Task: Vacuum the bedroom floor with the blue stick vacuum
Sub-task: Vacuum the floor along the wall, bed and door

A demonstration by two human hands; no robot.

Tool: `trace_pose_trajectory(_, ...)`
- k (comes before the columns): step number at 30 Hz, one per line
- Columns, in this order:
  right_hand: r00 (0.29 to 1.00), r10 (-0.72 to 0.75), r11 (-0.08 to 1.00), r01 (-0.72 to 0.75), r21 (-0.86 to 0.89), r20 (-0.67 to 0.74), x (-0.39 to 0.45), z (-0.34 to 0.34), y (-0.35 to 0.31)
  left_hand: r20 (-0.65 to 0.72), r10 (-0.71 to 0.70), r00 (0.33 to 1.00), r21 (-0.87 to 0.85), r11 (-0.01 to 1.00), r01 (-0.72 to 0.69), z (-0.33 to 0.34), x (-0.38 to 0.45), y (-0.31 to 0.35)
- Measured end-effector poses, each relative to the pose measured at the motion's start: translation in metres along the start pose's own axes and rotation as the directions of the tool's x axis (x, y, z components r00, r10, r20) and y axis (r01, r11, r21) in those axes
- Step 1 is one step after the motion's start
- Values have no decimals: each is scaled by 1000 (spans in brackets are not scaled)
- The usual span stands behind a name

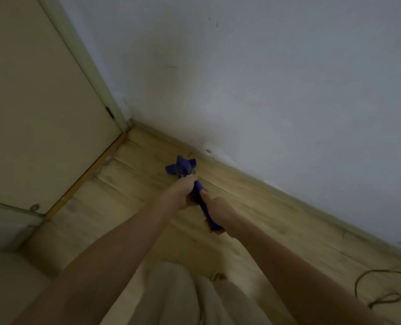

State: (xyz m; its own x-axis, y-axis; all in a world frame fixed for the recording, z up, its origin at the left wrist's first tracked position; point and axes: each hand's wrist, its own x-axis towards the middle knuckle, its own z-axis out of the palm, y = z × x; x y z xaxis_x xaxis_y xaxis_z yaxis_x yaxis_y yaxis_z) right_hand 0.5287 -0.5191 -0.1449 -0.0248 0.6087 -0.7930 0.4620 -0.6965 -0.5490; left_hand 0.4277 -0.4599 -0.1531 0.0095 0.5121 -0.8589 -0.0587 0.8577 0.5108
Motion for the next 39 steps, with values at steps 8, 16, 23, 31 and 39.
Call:
trace_pose_trajectory(8, 1000, 5, 996, -7, -83, -16, 49, -63, -29, 35, 14, 999, -97, 995, -11, 31, 32, 53)
trace_pose_trajectory(16, 997, 62, 979, -53, -195, 40, 43, -115, -68, 98, -83, 992, -57, 994, 89, 52, 45, 87)
trace_pose_trajectory(23, 997, 33, 963, -14, -267, 66, 63, -155, -93, 135, -82, 987, -152, 983, 103, 67, 53, 125)
trace_pose_trajectory(31, 986, -7, 921, 70, -382, 164, 130, -183, -103, 19, -65, 998, -303, 951, 67, 84, 95, 150)
trace_pose_trajectory(39, 971, -100, 860, 193, -472, 216, 186, -209, -162, -112, -18, 994, -466, 884, -36, 86, 131, 203)
